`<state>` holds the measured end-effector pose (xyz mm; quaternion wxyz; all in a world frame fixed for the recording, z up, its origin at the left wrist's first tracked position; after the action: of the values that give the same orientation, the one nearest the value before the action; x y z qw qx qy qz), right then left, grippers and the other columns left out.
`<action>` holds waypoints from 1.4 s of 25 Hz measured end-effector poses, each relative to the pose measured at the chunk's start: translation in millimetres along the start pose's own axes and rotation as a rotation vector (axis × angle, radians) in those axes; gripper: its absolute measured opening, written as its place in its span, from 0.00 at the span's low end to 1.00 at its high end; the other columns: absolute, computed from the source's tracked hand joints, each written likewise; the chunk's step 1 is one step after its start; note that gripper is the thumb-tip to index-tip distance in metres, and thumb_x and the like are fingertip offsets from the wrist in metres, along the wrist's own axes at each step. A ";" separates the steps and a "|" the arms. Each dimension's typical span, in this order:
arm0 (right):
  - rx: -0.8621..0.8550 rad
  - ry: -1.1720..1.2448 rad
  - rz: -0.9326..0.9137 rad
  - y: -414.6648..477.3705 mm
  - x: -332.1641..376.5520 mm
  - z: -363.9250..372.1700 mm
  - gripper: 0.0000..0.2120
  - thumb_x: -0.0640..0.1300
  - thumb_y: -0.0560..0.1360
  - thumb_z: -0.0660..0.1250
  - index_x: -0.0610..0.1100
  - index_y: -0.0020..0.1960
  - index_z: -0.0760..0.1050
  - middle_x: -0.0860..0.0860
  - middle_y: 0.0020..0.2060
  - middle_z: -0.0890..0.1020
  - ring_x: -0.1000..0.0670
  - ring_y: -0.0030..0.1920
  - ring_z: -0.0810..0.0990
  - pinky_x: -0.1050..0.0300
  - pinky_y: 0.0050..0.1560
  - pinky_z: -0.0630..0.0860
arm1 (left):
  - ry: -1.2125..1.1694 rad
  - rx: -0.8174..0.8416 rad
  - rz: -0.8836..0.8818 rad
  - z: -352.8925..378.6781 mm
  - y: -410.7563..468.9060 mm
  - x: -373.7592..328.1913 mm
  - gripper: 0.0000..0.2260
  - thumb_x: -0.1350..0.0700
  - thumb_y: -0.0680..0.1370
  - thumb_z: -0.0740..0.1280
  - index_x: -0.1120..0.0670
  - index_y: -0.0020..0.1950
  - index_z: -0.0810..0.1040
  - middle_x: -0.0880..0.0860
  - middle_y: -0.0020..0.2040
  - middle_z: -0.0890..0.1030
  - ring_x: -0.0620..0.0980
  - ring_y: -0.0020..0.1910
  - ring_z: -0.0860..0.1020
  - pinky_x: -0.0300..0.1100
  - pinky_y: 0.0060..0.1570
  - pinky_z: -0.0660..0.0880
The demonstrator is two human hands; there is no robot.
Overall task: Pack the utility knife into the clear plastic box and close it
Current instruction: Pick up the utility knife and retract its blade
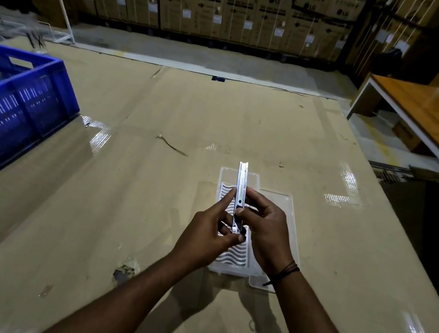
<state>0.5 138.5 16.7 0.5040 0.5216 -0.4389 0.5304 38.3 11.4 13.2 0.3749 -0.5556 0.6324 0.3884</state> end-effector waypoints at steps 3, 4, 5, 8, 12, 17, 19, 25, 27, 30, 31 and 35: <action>0.007 0.009 -0.002 0.3 1.9 -1.2 0.26 0.27 0.72 0.66 0.54 0.59 0.84 0.51 0.54 0.87 0.47 0.53 0.86 0.53 0.48 0.84 | 0.001 0.007 0.017 1.7 0.5 -1.2 0.44 0.57 0.73 0.77 0.37 0.81 0.55 0.48 0.46 0.85 0.44 0.41 0.84 0.41 0.44 0.81; 0.011 0.009 -0.004 0.9 2.2 -1.3 0.26 0.27 0.72 0.66 0.54 0.59 0.84 0.50 0.53 0.87 0.48 0.51 0.86 0.54 0.47 0.84 | 0.001 0.005 0.026 1.6 1.2 -1.4 0.45 0.57 0.73 0.77 0.36 0.80 0.55 0.48 0.45 0.85 0.43 0.41 0.84 0.41 0.45 0.81; 0.016 0.008 -0.005 1.7 2.2 -1.2 0.26 0.27 0.72 0.66 0.52 0.60 0.83 0.50 0.53 0.87 0.49 0.51 0.86 0.55 0.46 0.83 | 0.004 0.000 0.034 0.9 2.0 -1.2 0.45 0.57 0.73 0.77 0.35 0.80 0.54 0.47 0.45 0.85 0.42 0.41 0.84 0.40 0.45 0.81; 0.022 -0.012 -0.006 2.8 0.2 -0.9 0.26 0.27 0.72 0.66 0.48 0.63 0.82 0.49 0.54 0.87 0.48 0.51 0.86 0.58 0.46 0.82 | 0.010 -0.002 0.050 0.5 2.4 1.3 0.46 0.57 0.73 0.76 0.32 0.79 0.52 0.47 0.45 0.85 0.40 0.41 0.84 0.38 0.44 0.80; 0.012 -0.050 -0.015 -0.5 -3.7 -0.4 0.27 0.28 0.72 0.68 0.56 0.60 0.83 0.52 0.54 0.87 0.48 0.51 0.87 0.58 0.46 0.82 | 0.107 -0.023 0.044 -2.0 0.0 7.8 0.46 0.53 0.71 0.77 0.30 0.78 0.53 0.44 0.42 0.82 0.38 0.42 0.81 0.32 0.42 0.77; 0.008 -0.103 0.015 -3.5 -17.6 6.1 0.34 0.27 0.71 0.70 0.58 0.67 0.76 0.51 0.52 0.86 0.46 0.47 0.87 0.52 0.44 0.85 | 0.293 -0.060 -0.006 -7.4 -2.6 24.1 0.39 0.51 0.67 0.78 0.32 0.72 0.64 0.44 0.54 0.78 0.43 0.49 0.79 0.38 0.47 0.77; 0.014 -0.079 0.016 -3.9 -18.3 7.1 0.34 0.27 0.71 0.71 0.56 0.69 0.75 0.48 0.53 0.86 0.46 0.48 0.87 0.49 0.47 0.85 | 0.116 -0.012 -0.049 -4.8 -1.4 27.8 0.34 0.56 0.66 0.76 0.29 0.65 0.72 0.44 0.53 0.82 0.41 0.41 0.82 0.35 0.42 0.79; 0.012 -0.001 0.020 -3.4 -12.9 2.0 0.30 0.28 0.72 0.72 0.51 0.68 0.78 0.48 0.56 0.86 0.47 0.56 0.85 0.55 0.49 0.83 | -0.415 -0.040 -0.220 -10.9 9.3 34.7 0.08 0.57 0.77 0.71 0.49 0.54 0.86 0.55 0.43 0.88 0.56 0.39 0.87 0.50 0.39 0.84; 0.014 0.023 0.013 -3.7 -10.6 0.8 0.28 0.29 0.72 0.73 0.51 0.68 0.78 0.48 0.58 0.86 0.47 0.59 0.84 0.53 0.51 0.83 | -0.409 -0.084 -0.193 -16.3 11.9 29.8 0.05 0.55 0.78 0.72 0.48 0.50 0.87 0.54 0.42 0.88 0.54 0.40 0.87 0.44 0.37 0.82; -0.001 0.040 0.030 -5.3 -10.5 -4.2 0.27 0.29 0.74 0.72 0.47 0.69 0.77 0.47 0.60 0.85 0.47 0.61 0.84 0.55 0.49 0.83 | -0.423 -0.086 -0.197 -15.5 15.5 28.3 0.04 0.56 0.77 0.73 0.49 0.51 0.87 0.52 0.42 0.88 0.52 0.40 0.88 0.43 0.37 0.82; -0.001 0.034 0.032 -6.0 -10.6 -5.9 0.27 0.28 0.74 0.71 0.47 0.70 0.77 0.47 0.60 0.84 0.47 0.60 0.84 0.56 0.49 0.83 | -0.414 -0.081 -0.199 -14.4 16.3 28.5 0.05 0.56 0.77 0.73 0.50 0.51 0.87 0.52 0.42 0.88 0.51 0.40 0.87 0.43 0.38 0.83; -0.003 0.020 0.038 -6.5 -12.0 -12.3 0.27 0.25 0.74 0.68 0.43 0.70 0.76 0.45 0.63 0.83 0.46 0.61 0.83 0.52 0.53 0.83 | -0.381 -0.079 -0.211 -9.1 18.8 30.3 0.07 0.59 0.78 0.73 0.58 0.54 0.86 0.57 0.44 0.88 0.51 0.39 0.87 0.43 0.39 0.83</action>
<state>5.0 150.5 3.5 0.4988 0.5071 -0.4444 0.5445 16.2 -7.8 -9.1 0.5039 -0.5497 0.4728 0.4695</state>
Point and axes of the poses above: each hand's wrist, its own y-axis towards the middle knuckle, its own z-axis out of the palm, x = y × z, the point moved 8 cm from there along y, towards the middle knuckle
